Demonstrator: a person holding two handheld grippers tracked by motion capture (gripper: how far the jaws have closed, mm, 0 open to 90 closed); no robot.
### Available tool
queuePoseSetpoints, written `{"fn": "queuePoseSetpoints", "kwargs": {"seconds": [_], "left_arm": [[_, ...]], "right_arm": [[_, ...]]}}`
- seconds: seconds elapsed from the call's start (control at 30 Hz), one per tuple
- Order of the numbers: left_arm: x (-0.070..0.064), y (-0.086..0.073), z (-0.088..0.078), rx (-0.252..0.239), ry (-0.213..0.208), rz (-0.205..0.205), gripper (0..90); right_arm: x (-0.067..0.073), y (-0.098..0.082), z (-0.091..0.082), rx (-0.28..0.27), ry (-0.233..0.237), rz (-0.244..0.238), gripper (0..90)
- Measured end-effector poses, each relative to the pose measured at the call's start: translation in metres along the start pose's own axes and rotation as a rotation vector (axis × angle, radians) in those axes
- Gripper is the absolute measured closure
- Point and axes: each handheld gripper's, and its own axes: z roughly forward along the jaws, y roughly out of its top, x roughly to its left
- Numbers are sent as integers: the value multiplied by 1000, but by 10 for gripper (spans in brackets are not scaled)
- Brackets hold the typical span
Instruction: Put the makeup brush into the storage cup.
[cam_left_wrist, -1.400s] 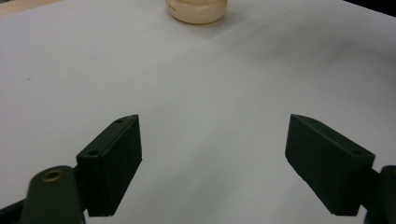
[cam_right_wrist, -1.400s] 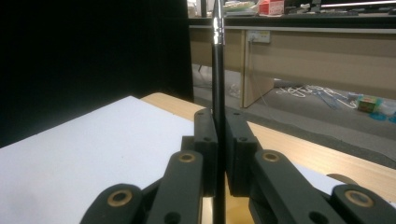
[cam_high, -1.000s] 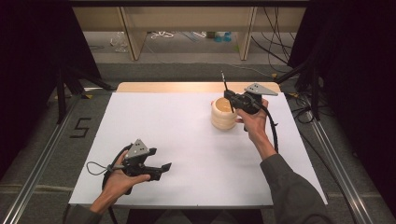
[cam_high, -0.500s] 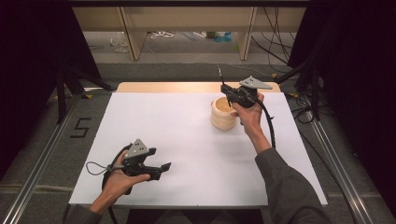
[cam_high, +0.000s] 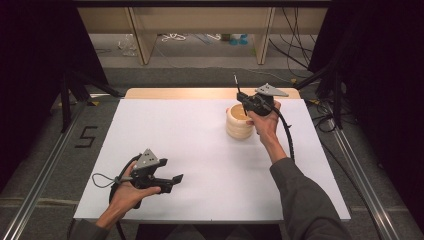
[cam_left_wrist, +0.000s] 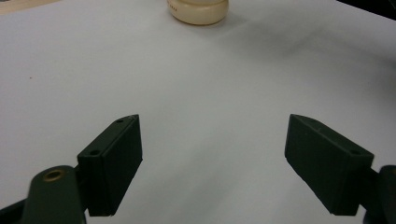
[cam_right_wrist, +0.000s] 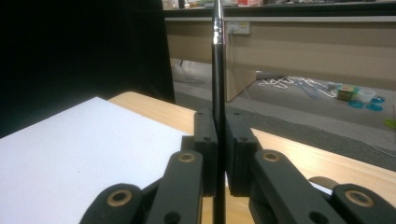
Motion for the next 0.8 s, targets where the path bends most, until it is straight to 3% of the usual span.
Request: {"fn": "queuePoseSetpoints", "kwargs": {"seconds": [0.8], "left_arm": [[0,0,-1,6,4,1,185]], "right_arm": [[-2,-10,7,16,-3,10,853]]}}
